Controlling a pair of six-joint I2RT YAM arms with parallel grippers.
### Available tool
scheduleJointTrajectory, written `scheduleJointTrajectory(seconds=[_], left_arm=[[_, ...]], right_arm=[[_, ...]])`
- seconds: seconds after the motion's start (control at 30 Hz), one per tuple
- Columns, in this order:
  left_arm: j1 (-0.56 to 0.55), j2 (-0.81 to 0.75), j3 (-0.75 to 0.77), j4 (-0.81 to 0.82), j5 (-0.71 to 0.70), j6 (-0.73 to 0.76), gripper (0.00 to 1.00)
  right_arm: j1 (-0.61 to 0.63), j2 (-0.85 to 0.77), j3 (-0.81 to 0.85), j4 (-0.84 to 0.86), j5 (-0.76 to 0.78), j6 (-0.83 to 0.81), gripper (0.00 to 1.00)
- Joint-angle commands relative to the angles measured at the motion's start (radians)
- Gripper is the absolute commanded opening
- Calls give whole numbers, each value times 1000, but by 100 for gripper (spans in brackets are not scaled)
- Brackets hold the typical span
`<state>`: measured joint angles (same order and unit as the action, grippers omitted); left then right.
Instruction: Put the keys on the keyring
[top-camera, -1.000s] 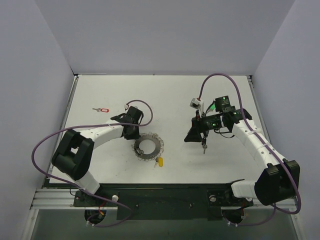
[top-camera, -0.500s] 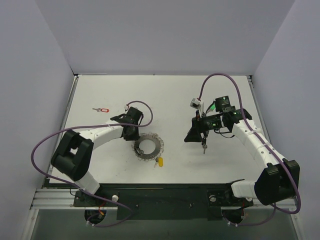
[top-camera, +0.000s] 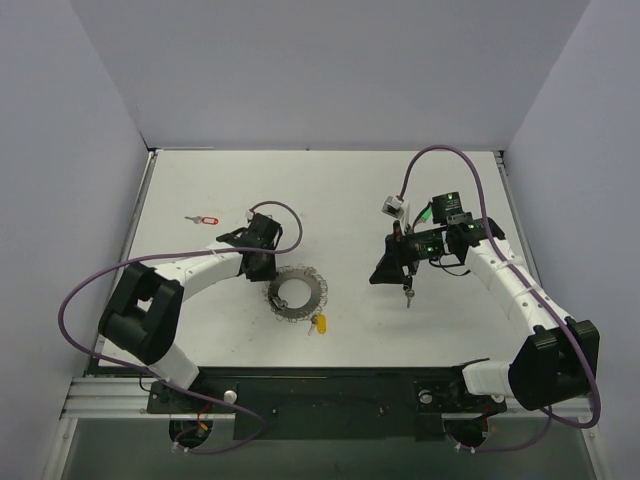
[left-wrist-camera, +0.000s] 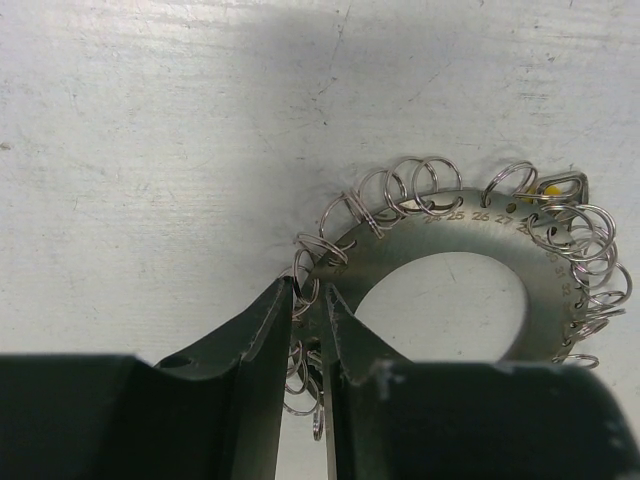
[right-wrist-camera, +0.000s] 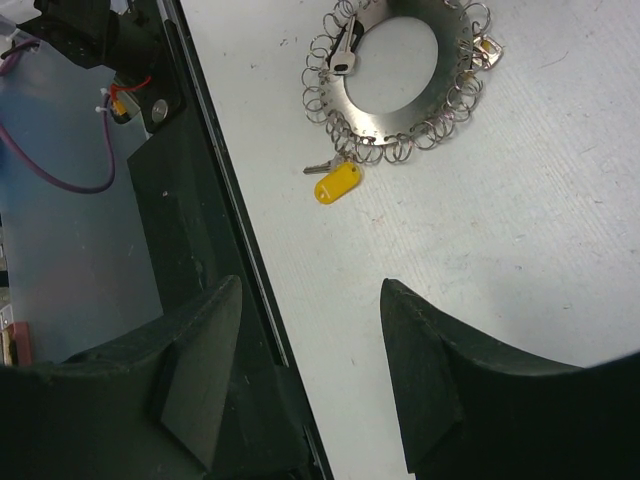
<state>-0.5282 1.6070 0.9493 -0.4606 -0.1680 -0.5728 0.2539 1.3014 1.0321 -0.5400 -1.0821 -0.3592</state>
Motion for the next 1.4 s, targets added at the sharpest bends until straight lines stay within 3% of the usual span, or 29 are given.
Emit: scheduleJointTrajectory(seconds=[0.0,0.23,0.47,0.63,0.8,0.93,1.0,1.1,1.17,1.27,1.37], left_arm=[[5,10,20,36,19,-13,27],[8,34,32,33,25,-10,24],[8,31,49,16,27,-1,0],[5,-39,83,-18,24,37,0],[-41,-171,123,-23,13,187,0],[-128,-287,147,5,2,382,0],[-159,-343,151,31,50,480,0],[-179,-424,160,56,119,612,0],[-188,-465,157,72,168,674,0],[-197,-525,129,134,269,754,0],[-205,-603,65,213,372,795,0]], right_arm=[[-8,-2,-6,0,-53,-6,53],[-10,-2,-4,-2,-59,-6,53],[-13,-7,-4,-3,-67,-6,53],[-15,-11,-4,-5,-71,-6,53],[-19,-16,6,-41,-78,-41,53],[-8,-7,66,-191,-87,-214,54],[18,21,158,-383,-52,-396,55],[73,76,365,-791,52,-834,55],[82,108,458,-923,71,-958,55],[85,118,522,-1029,44,-1171,57],[114,93,543,-1000,40,-1192,64]])
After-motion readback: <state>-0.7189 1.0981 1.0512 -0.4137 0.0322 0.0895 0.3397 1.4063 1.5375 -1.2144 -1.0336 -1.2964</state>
